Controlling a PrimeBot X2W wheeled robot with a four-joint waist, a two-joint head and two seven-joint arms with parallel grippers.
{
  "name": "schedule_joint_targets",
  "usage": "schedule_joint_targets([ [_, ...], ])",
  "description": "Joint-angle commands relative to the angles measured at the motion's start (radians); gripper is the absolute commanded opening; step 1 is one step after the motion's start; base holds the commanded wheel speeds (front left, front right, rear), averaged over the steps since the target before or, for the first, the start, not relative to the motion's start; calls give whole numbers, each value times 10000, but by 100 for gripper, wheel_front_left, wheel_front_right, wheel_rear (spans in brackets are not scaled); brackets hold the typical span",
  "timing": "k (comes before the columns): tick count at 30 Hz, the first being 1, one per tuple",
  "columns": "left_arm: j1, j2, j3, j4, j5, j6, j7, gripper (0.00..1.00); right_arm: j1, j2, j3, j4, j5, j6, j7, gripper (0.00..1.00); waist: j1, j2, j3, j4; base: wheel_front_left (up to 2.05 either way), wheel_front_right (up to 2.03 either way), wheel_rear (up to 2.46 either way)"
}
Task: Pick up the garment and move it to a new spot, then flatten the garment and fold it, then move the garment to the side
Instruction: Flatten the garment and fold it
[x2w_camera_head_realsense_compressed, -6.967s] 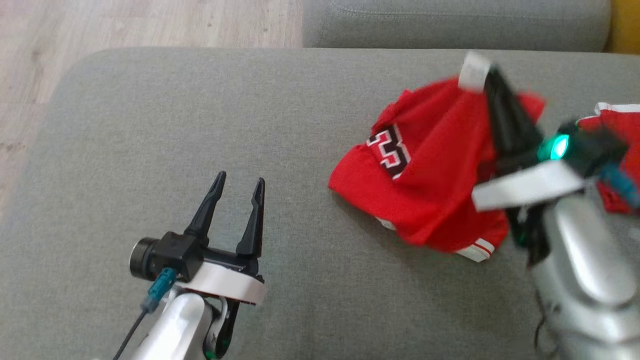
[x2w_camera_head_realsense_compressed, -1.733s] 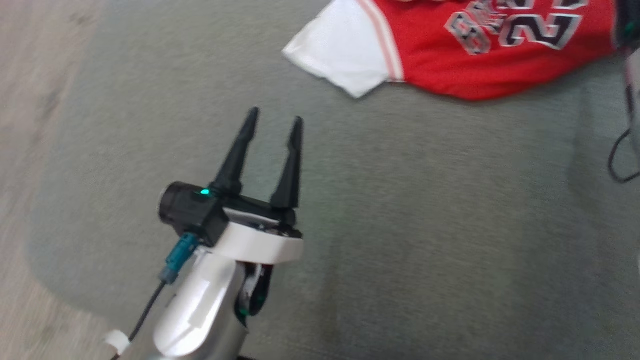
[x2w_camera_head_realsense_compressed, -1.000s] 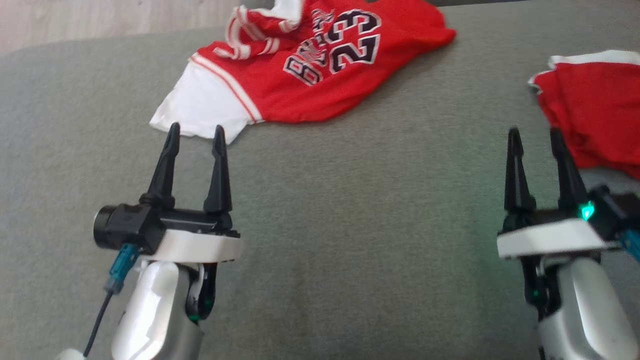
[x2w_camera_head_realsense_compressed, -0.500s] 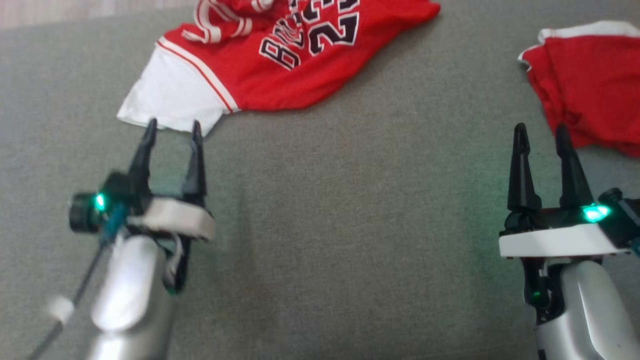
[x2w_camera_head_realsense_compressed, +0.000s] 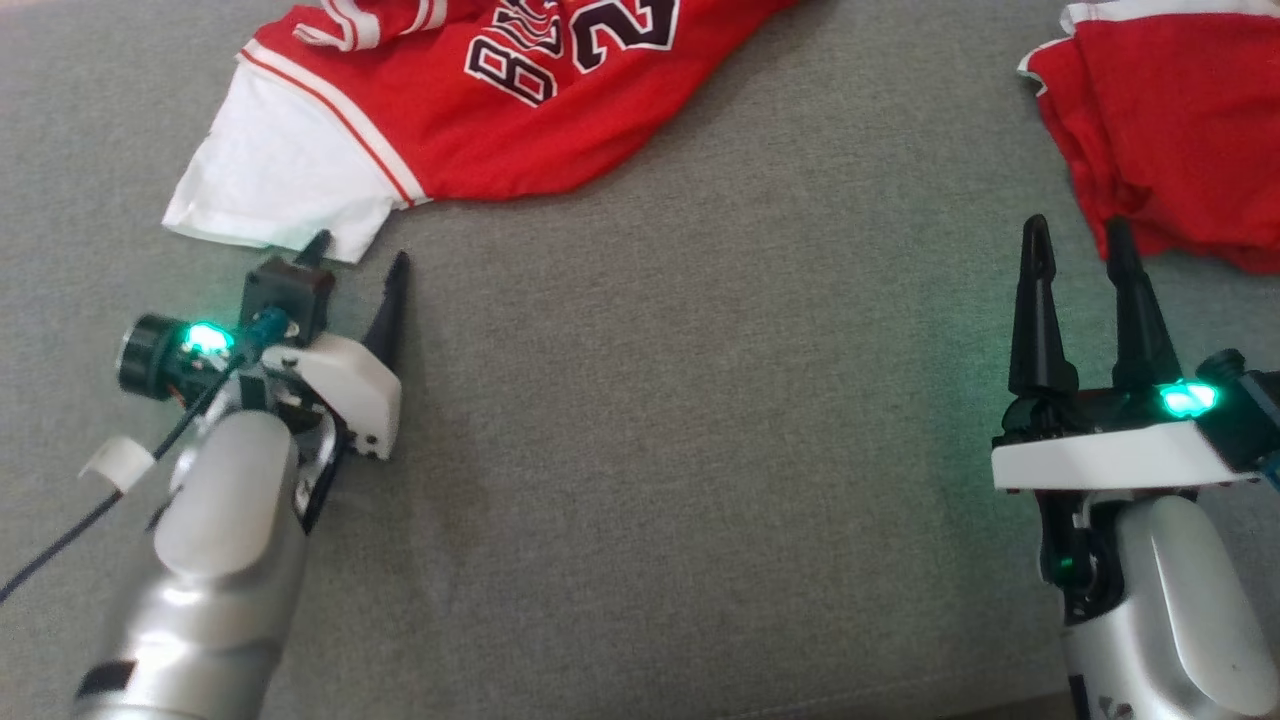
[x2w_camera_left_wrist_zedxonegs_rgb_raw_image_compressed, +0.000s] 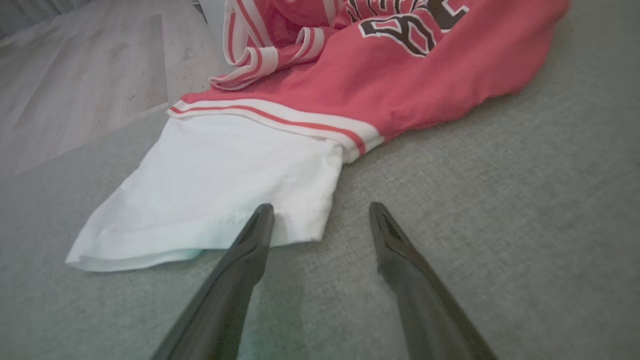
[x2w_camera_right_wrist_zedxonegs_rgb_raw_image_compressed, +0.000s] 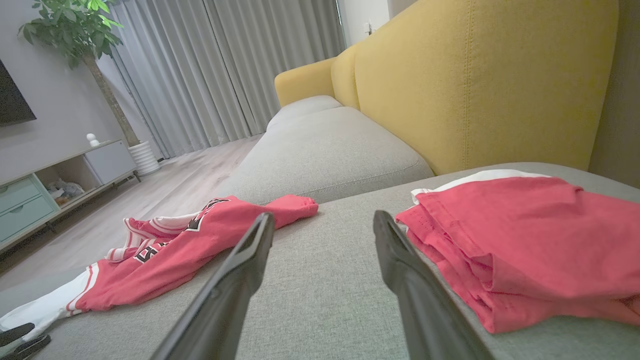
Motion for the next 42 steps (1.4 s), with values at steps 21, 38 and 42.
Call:
schedule_joint_targets([
  [21, -1167, 421, -435, 1151, 636, 715, -1330, 0, -141, 16, 279, -138, 147, -9, -107, 100, -1, -1, -516, 132, 0, 0, 0],
  [38, 1079, 482, -1100, -2226, 539, 813, -758, 0, 511, 16, 222, 267, 206, -9, -107, 100, -1, -1, -2154, 1427, 0, 0, 0],
  [42, 1971, 689, -1231, -3309, 516, 889, -171, 0, 647, 16, 267, 358, 227, -9, -107, 100, -1, -1, -2460, 1672, 0, 0, 0],
])
